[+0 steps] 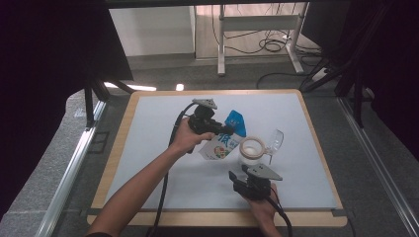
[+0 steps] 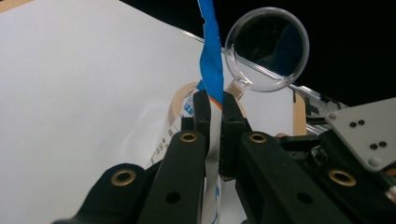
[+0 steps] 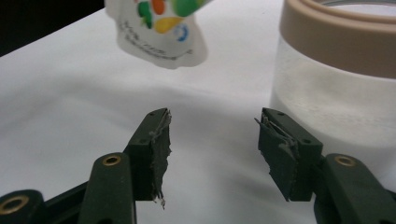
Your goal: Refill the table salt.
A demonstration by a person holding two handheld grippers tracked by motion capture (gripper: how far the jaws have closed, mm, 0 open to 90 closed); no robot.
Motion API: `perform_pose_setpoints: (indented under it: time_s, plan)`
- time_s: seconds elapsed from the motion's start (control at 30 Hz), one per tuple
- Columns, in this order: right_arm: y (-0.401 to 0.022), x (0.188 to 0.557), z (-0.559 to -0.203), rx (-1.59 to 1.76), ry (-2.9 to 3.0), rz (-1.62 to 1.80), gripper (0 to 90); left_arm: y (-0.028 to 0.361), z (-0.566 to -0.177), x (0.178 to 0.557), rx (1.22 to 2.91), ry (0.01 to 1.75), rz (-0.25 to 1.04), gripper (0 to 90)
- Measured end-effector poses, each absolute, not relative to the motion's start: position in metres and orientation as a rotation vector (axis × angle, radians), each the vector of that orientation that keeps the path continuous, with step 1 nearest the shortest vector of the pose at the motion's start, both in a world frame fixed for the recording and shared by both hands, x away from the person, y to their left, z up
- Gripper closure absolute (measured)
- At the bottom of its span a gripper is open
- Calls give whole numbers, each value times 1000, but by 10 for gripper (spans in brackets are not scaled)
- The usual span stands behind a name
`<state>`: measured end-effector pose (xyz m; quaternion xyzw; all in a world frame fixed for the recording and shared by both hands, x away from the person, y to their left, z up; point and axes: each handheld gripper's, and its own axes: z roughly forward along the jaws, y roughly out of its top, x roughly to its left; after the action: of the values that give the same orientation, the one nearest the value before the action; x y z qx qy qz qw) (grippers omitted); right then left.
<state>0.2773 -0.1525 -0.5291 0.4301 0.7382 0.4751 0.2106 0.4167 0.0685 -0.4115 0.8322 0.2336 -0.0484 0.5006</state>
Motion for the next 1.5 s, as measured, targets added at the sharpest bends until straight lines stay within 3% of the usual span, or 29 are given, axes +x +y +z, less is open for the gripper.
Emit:
perform_pose_setpoints:
  time_s: [1.0, 1.5]
  plan:
    - [-158, 278, -525, 1194, 2028, 1352, 435, 179, -432, 424, 1858, 801, 12, 897]
    - [-158, 279, -527, 1200, 2031, 1344, 435, 213, -460, 434, 1780, 926, 82, 896]
